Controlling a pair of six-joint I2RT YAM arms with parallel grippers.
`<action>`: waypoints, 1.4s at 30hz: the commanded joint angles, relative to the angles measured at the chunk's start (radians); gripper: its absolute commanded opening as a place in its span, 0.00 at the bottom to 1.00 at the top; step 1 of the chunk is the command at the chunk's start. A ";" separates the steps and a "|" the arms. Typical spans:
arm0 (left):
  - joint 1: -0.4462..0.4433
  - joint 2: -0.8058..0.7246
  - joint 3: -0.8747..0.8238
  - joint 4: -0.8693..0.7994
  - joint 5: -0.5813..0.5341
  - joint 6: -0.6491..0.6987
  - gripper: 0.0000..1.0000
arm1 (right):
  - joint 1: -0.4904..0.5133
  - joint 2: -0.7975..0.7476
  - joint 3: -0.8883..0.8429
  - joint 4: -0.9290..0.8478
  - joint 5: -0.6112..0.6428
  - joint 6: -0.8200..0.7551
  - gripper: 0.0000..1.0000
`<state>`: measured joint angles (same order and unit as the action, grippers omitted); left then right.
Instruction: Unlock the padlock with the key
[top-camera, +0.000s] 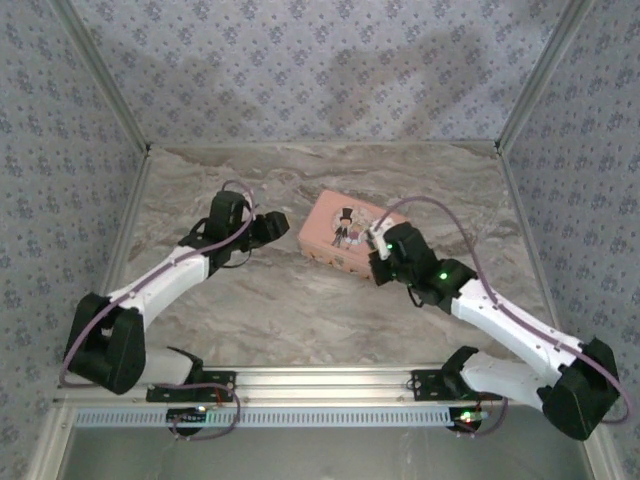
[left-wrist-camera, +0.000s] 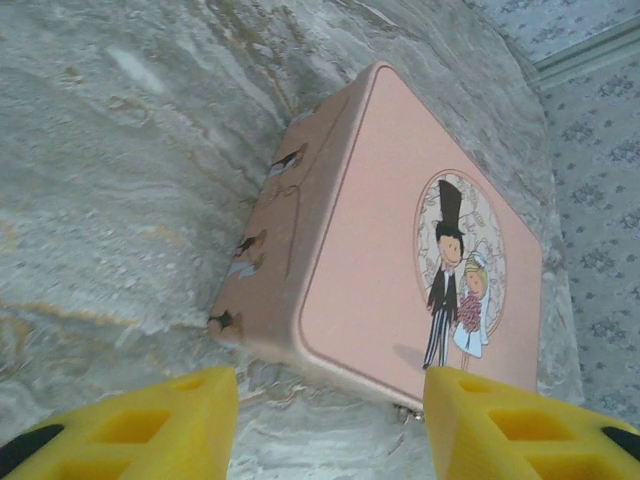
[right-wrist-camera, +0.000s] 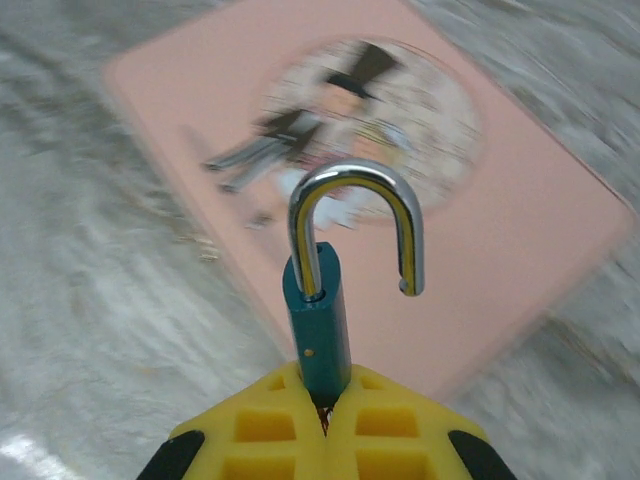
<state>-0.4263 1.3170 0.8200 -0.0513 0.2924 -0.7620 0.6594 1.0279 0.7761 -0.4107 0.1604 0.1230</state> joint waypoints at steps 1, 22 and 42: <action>-0.002 -0.067 -0.037 -0.080 -0.059 0.042 0.54 | -0.114 -0.042 -0.045 -0.118 0.005 0.223 0.00; 0.004 -0.190 -0.127 -0.174 -0.227 0.080 0.98 | -0.578 0.242 -0.161 -0.023 -0.161 0.398 0.00; 0.137 -0.294 -0.091 -0.308 -0.381 0.169 0.98 | -0.597 0.143 0.077 -0.146 0.035 0.333 1.00</action>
<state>-0.3244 1.0294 0.6697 -0.3164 -0.0326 -0.6498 0.0677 1.1790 0.7937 -0.5339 0.0826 0.4973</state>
